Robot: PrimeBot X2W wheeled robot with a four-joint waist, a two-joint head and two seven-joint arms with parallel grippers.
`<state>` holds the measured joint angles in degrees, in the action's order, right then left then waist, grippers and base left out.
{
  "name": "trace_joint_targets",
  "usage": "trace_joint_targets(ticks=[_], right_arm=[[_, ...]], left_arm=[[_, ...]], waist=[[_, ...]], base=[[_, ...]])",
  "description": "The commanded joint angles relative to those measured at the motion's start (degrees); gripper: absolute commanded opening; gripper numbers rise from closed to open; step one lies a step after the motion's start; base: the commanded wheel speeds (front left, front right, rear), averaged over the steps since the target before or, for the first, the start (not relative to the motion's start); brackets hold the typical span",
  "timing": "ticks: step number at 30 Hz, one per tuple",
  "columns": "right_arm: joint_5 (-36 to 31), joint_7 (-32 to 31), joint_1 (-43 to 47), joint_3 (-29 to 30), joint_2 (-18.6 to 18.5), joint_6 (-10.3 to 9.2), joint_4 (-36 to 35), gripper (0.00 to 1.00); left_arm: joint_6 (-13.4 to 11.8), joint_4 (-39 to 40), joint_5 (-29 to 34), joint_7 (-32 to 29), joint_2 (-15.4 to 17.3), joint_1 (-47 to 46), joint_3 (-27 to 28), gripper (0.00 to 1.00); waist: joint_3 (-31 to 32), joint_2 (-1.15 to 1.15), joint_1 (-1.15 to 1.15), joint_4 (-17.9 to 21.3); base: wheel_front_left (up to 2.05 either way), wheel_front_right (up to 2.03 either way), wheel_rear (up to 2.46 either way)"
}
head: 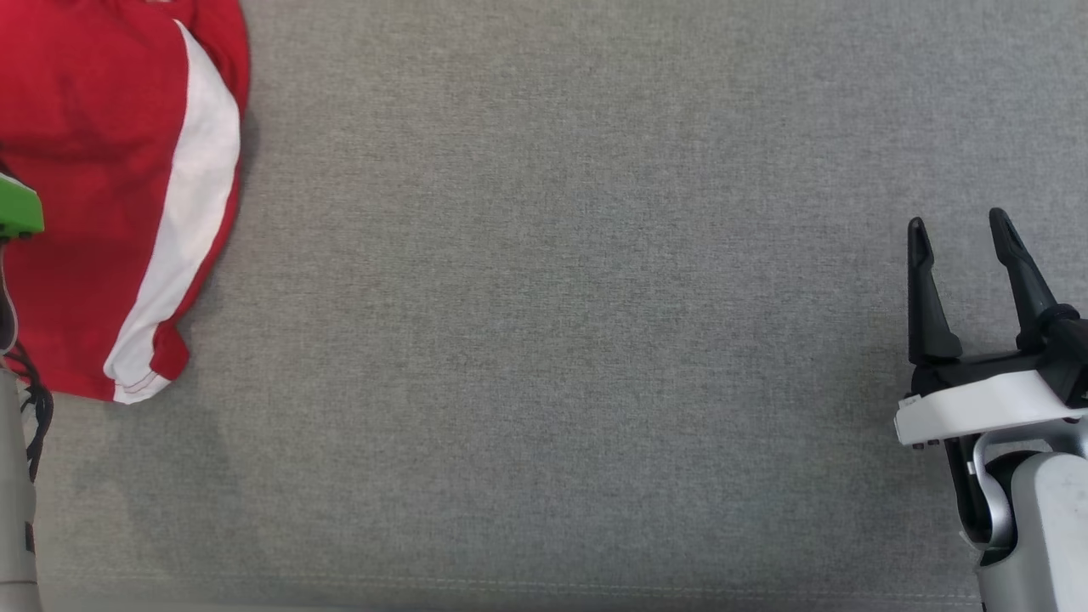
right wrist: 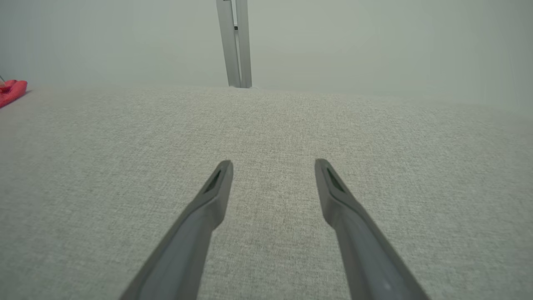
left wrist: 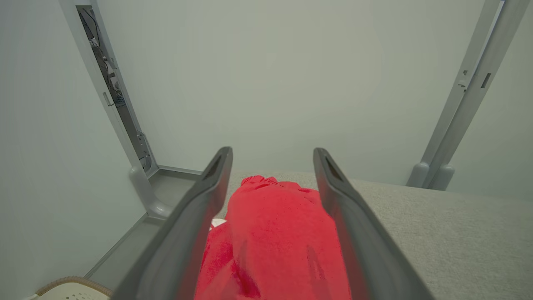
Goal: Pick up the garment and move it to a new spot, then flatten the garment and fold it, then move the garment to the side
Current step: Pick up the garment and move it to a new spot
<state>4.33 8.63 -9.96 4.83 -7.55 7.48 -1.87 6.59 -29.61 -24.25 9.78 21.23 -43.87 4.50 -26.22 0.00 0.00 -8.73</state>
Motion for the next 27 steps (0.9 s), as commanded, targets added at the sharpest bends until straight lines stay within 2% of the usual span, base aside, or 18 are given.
trace_joint_targets(ticks=[1,8,14,15,16,17,27], right_arm=[[0.0,-0.2,-0.5,0.2,-0.3,0.02,-0.6,1.0],[-0.5,-0.7,-0.8,0.1,0.1,0.02,-1.6,1.0],[-0.3,-0.7,-1.0,-0.2,0.2,0.02,-1.3,1.0],[-0.2,-0.7,-1.0,-0.4,0.2,0.02,-1.1,1.0],[-0.1,-0.7,-1.1,-0.5,0.2,0.02,-1.0,1.0],[0.0,-0.6,-1.2,-0.7,0.2,0.02,-0.9,1.0],[0.9,1.2,0.1,-2.5,1.3,0.02,2.6,1.0]], left_arm=[[0.4,-2.1,-1.0,-0.7,0.5,-1.6,-0.1,1.0],[0.9,-13.4,-3.9,-5.6,2.3,-4.0,-1.9,1.0],[0.9,-19.9,-6.5,-7.6,2.1,-4.4,-3.4,1.0],[0.9,-20.8,-6.6,-7.5,2.1,-4.5,-3.7,0.47],[0.9,-21.4,-6.7,-7.3,2.1,-4.6,-4.1,0.07],[0.9,-21.8,-7.1,-6.9,2.1,-4.8,-4.6,0.0],[0.9,-22.0,-7.4,2.1,5.0,-6.3,-7.5,0.0]], waist=[[-4.6,0.0,0.0,3.6],[-5.1,0.0,0.0,3.7],[-4.8,0.0,0.0,3.7],[-4.7,0.0,0.0,3.7],[-4.6,0.0,0.0,3.8],[-4.5,0.0,0.0,3.8],[1.3,0.0,0.0,3.5]], base=[[0.0,0.0,0.0],[0.0,0.0,0.0],[0.0,0.0,0.0],[0.0,0.0,0.0],[0.0,0.0,0.0],[0.0,0.0,0.0],[0.0,0.0,0.0]])
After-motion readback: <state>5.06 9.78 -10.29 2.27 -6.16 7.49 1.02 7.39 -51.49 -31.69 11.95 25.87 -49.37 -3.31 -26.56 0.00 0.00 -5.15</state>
